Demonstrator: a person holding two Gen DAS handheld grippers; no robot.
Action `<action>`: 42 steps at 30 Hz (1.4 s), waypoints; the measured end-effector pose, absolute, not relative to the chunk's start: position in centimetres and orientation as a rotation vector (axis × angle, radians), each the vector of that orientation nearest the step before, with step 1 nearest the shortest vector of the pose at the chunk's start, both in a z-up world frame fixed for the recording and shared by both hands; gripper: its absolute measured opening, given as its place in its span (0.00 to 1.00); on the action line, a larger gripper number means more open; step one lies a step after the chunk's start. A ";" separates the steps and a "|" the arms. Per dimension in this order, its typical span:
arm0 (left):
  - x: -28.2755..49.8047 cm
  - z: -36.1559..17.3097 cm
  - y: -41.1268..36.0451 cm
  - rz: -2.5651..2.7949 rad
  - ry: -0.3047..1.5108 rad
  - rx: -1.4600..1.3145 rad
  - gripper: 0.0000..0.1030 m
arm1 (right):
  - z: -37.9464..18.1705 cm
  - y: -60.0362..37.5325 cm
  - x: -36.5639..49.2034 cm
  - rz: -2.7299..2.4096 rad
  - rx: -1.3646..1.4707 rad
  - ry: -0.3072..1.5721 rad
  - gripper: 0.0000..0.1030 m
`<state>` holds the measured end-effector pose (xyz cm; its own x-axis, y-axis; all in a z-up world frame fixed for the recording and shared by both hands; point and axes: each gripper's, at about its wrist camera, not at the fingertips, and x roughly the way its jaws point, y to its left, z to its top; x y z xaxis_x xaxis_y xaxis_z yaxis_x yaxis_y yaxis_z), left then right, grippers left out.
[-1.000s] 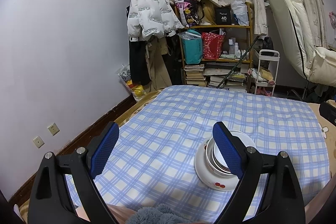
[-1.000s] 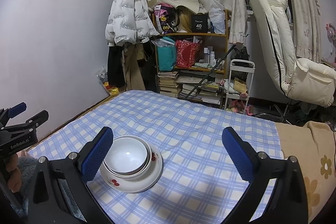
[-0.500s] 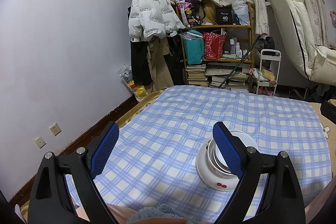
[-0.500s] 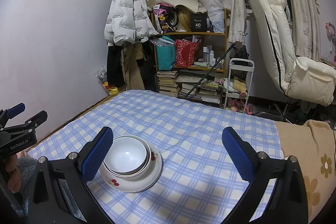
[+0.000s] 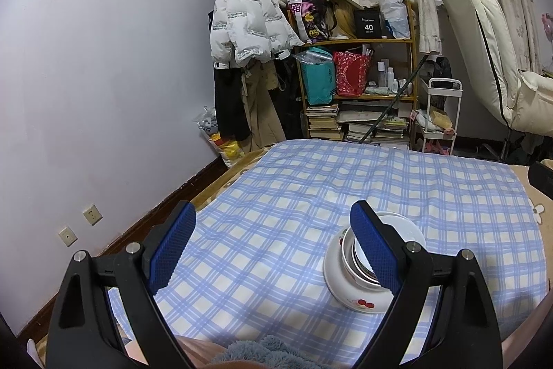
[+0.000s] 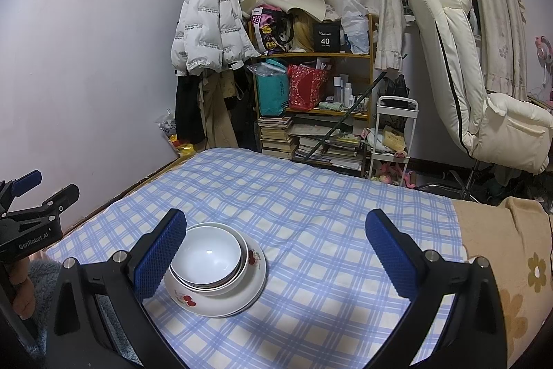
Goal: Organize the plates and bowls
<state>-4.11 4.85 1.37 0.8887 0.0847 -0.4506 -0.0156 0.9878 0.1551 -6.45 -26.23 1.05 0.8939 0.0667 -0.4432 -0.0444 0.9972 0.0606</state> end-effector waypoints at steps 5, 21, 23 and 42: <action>-4.0 1.0 5.3 0.047 0.475 0.155 0.87 | 1.1 -26.2 -6.4 0.057 0.049 0.462 1.00; -4.0 1.1 5.2 0.046 0.476 0.157 0.87 | 1.1 -26.3 -6.4 0.059 0.049 0.463 1.00; -4.0 1.1 5.2 0.047 0.476 0.158 0.87 | 1.2 -26.3 -6.4 0.059 0.049 0.463 1.00; -3.9 1.0 5.3 0.044 0.476 0.162 0.87 | 1.2 -26.4 -6.4 0.060 0.049 0.464 1.00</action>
